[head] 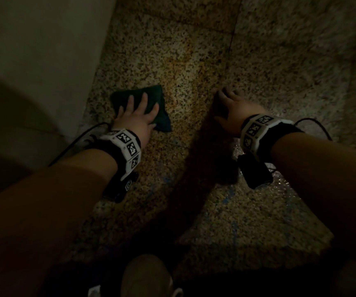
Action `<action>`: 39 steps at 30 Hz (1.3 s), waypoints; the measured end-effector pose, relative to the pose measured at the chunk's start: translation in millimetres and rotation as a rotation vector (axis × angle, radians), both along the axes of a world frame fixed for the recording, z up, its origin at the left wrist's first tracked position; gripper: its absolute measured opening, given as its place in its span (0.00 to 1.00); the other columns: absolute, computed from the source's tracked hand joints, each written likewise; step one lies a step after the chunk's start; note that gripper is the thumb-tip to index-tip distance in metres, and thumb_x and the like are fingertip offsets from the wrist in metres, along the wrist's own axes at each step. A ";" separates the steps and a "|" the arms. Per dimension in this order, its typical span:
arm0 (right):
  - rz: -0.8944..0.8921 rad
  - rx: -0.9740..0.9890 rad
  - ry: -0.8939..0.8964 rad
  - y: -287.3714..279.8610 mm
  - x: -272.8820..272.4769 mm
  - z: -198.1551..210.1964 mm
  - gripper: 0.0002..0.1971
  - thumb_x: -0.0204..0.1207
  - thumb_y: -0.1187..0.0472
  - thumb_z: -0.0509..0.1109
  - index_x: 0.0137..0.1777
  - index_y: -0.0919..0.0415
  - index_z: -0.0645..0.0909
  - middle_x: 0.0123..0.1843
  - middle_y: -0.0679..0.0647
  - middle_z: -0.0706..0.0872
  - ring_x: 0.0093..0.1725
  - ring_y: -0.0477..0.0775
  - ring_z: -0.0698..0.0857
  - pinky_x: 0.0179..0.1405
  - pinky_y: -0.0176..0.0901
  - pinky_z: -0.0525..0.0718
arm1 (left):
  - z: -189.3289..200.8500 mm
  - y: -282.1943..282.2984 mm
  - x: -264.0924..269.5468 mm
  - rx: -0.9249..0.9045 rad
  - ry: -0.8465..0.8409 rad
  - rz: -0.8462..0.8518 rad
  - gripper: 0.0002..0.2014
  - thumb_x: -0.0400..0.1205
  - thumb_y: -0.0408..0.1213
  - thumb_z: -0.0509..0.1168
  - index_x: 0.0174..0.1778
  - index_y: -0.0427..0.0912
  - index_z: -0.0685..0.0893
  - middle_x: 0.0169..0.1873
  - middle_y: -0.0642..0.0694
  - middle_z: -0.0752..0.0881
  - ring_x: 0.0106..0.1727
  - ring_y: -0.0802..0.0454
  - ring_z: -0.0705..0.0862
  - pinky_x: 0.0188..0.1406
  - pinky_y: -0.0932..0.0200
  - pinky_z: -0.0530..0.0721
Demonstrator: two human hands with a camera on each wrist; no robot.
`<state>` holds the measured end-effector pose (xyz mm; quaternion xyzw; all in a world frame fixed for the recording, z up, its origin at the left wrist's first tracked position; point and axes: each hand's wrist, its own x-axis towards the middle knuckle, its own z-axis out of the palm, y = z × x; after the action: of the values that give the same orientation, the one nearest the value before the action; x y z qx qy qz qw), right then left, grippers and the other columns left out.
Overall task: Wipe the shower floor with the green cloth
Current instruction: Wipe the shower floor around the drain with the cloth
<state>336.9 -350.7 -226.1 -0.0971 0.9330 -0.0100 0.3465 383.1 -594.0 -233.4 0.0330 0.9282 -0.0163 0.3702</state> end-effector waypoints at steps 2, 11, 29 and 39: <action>-0.027 0.040 0.024 16.1 -2.9 -1.0 0.35 0.83 0.43 0.55 0.84 0.47 0.42 0.86 0.51 0.40 0.84 0.61 0.49 0.78 0.56 0.61 | 2.0 6.5 14.3 0.003 -0.009 -0.054 0.27 0.90 0.45 0.44 0.83 0.54 0.42 0.82 0.46 0.34 0.82 0.37 0.36 0.79 0.40 0.45; -0.071 0.081 0.006 40.6 -1.9 -14.5 0.33 0.84 0.44 0.54 0.83 0.40 0.40 0.85 0.43 0.36 0.84 0.55 0.43 0.75 0.66 0.66 | 1.2 19.5 28.9 0.004 -0.020 -0.128 0.26 0.89 0.48 0.43 0.83 0.57 0.41 0.81 0.48 0.32 0.82 0.39 0.34 0.81 0.43 0.43; -0.051 0.069 0.003 49.9 -16.0 -5.3 0.33 0.84 0.64 0.54 0.82 0.36 0.48 0.85 0.42 0.46 0.81 0.58 0.62 0.47 0.45 0.78 | -1.4 64.0 44.9 0.067 -0.023 -0.231 0.27 0.89 0.47 0.43 0.82 0.58 0.39 0.81 0.49 0.30 0.81 0.39 0.30 0.80 0.42 0.37; -0.096 0.100 -0.007 82.4 1.4 -8.4 0.42 0.79 0.72 0.56 0.83 0.37 0.41 0.84 0.44 0.34 0.84 0.56 0.39 0.79 0.59 0.60 | 1.6 85.2 14.3 0.093 0.004 -0.191 0.26 0.89 0.47 0.43 0.82 0.60 0.42 0.81 0.51 0.32 0.81 0.40 0.31 0.80 0.42 0.39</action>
<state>338.4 -268.3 -234.5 -0.0345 0.9346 0.0197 0.3534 397.4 -508.8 -231.8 0.1381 0.9214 -0.0085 0.3632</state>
